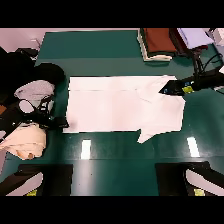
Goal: Fold the shirts.
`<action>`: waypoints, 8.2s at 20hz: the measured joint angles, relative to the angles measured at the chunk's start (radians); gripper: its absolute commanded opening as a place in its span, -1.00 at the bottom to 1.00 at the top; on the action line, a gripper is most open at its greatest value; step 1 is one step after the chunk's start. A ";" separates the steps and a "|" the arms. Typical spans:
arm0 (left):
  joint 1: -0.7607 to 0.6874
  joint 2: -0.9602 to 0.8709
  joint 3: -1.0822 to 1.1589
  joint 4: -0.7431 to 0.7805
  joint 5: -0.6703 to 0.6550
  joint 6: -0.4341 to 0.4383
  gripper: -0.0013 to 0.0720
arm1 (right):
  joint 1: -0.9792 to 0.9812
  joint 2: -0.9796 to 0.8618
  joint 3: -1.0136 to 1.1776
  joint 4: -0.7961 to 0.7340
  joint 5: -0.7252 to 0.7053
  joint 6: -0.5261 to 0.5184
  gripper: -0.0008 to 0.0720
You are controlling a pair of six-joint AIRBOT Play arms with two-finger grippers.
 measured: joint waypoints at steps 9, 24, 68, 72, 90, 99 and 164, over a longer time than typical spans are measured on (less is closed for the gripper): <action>-0.069 0.006 0.082 -0.037 -0.010 -0.018 -0.90 | -0.217 0.052 -0.081 -0.073 0.098 -0.001 0.32; -0.073 0.006 0.214 -0.048 -0.035 -0.007 -0.90 | -0.510 -0.110 -0.480 -0.027 -0.013 -0.085 -0.85; -0.069 -0.416 0.735 0.060 0.196 -0.078 -0.90 | -0.160 -0.474 0.448 -0.210 -0.029 0.045 -0.93; -0.069 -0.437 0.776 0.061 0.149 -0.070 -0.90 | -0.150 -0.490 0.491 -0.256 -0.027 0.036 -0.93; -0.044 -0.246 0.520 0.100 -0.140 -0.018 0.51 | -0.208 -0.167 0.025 -0.222 -0.054 0.021 0.14; -0.034 0.060 0.027 0.076 -0.167 -0.040 0.51 | -0.185 0.089 -0.110 -0.159 -0.013 0.019 0.14; -0.034 -0.410 0.626 -0.032 0.101 0.035 -0.48 | -0.095 -0.417 0.403 -0.440 0.091 0.074 -0.14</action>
